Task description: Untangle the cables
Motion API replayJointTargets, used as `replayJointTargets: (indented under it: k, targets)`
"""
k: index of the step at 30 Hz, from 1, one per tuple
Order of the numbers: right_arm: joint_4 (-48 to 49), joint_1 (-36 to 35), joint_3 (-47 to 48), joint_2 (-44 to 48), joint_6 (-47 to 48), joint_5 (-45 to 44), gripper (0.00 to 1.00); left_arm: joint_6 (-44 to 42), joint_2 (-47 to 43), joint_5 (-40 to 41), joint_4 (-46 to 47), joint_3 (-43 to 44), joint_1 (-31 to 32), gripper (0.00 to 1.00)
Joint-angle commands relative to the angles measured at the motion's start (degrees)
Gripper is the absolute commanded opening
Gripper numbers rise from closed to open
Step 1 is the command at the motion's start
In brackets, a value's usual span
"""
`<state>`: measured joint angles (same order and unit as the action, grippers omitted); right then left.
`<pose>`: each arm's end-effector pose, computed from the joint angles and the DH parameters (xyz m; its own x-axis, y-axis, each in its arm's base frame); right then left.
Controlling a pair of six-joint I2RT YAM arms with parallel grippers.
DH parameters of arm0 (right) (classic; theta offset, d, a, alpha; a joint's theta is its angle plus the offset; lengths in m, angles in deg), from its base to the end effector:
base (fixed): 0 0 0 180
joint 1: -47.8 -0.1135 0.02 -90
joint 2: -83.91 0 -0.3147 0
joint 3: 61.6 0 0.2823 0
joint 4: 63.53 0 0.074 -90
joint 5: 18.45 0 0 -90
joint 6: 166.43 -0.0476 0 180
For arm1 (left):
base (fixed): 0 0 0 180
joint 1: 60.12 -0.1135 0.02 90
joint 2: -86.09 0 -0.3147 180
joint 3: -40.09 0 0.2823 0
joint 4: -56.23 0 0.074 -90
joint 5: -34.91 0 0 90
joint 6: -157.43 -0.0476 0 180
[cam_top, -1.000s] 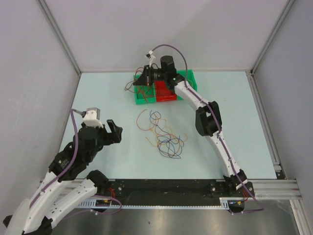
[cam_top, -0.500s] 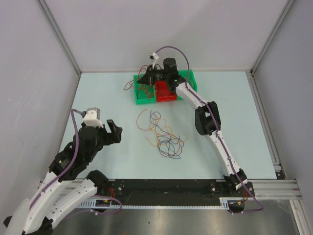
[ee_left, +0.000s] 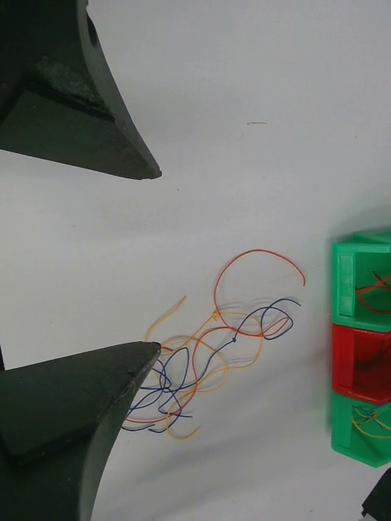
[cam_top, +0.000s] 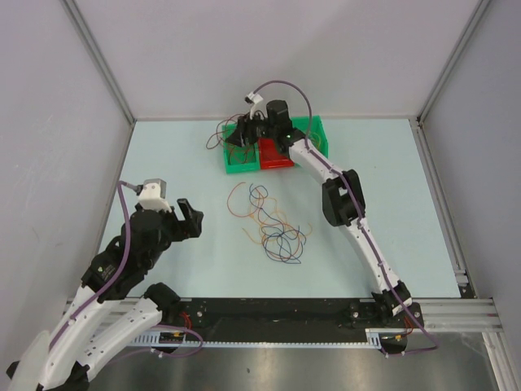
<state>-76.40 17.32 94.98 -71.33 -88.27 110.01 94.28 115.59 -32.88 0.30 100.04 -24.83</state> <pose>0.5857 0.3791 0.2297 -0.3578 -0.0242 -0.9335 -0.8674 0.3787 0.3227 0.0888 -0.0408 0.3607 -0.4291 -0.2086 -0.8789 0.0701 0.9623 -0.2626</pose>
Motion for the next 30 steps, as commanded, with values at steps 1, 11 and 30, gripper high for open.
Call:
replayJointTargets:
  k: [1,11,30]
  targets:
    - [-3.0,-2.1,-0.3,5.4,3.7,-4.1,0.67,-1.4,-0.4,-0.7,2.2,-0.1,-0.6,0.85]
    - [-4.3,-2.9,-3.2,9.4,2.8,-8.7,0.69,-1.4,-1.1,-0.5,2.1,-0.1,-0.6,0.85]
    - [-17.9,-4.1,-17.6,26.8,0.2,-36.2,0.64,-0.9,-0.2,0.5,1.6,-0.1,-0.7,0.85]
